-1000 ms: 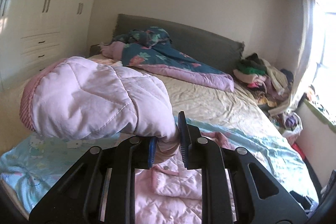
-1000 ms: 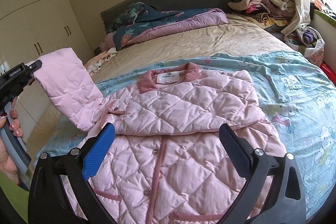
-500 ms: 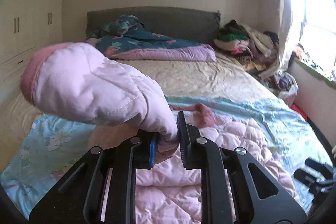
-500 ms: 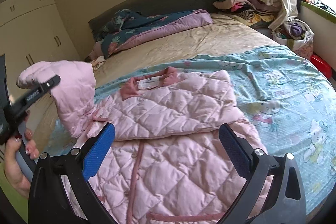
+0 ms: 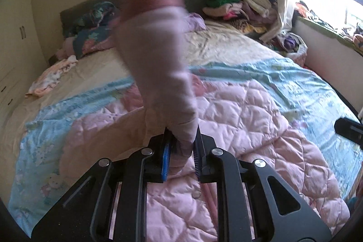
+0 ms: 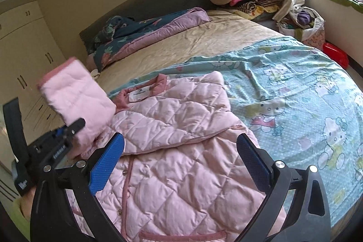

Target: Fold large clothes

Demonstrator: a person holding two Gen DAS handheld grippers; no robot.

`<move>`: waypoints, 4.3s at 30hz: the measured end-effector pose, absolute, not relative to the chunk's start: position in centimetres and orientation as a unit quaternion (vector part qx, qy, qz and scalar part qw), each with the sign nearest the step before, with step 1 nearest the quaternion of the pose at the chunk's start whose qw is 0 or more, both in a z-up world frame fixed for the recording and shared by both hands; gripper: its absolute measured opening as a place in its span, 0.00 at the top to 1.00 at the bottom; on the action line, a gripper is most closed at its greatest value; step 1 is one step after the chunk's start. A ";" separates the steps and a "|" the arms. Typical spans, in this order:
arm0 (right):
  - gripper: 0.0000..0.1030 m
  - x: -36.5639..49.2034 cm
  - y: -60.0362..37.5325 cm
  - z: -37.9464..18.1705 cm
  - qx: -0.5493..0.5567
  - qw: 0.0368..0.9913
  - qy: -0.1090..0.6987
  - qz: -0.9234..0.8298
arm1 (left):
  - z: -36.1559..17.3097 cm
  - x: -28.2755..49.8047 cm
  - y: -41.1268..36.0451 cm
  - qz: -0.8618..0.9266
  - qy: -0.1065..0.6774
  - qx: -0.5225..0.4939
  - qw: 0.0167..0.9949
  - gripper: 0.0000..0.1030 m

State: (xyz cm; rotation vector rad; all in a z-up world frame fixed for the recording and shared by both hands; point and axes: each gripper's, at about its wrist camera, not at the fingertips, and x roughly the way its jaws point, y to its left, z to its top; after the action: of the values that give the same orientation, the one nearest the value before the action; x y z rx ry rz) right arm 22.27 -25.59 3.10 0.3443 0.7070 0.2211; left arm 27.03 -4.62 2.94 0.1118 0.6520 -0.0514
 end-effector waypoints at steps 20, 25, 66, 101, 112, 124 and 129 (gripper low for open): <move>0.04 23.4 -28.3 1.2 0.179 0.914 0.361 0.053 | -3.9 27.9 -9.8 -0.093 0.409 0.141 0.897 0.34; 0.04 24.0 -27.6 0.4 0.178 0.909 0.374 0.057 | -3.9 26.3 -8.1 -0.150 0.426 0.101 0.886 0.20; 0.78 31.0 -15.0 4.2 0.068 0.933 0.276 0.221 | -0.1 30.4 16.7 0.023 0.364 -0.096 0.926 0.09; 0.35 33.8 -18.7 -1.5 0.065 0.924 0.355 0.130 | -5.2 32.6 12.2 -0.039 0.424 -0.067 0.902 0.37; 0.22 35.0 -10.7 0.6 -0.022 0.906 0.365 0.212 | -8.3 33.2 12.8 -0.039 0.454 -0.078 0.886 0.34; 0.16 39.9 -5.8 -7.5 -0.082 0.852 0.476 0.201 | -7.8 33.1 12.4 -0.033 0.459 -0.072 0.885 0.35; 0.15 39.6 -5.7 -8.7 -0.078 0.865 0.457 0.192 | -7.6 33.1 12.3 -0.031 0.460 -0.071 0.885 0.35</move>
State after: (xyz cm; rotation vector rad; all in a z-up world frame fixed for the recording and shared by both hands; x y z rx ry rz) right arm 39.55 -5.66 -8.68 -0.1642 0.9579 0.4033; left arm 33.11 12.32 -7.59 -0.1482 0.9567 -0.0650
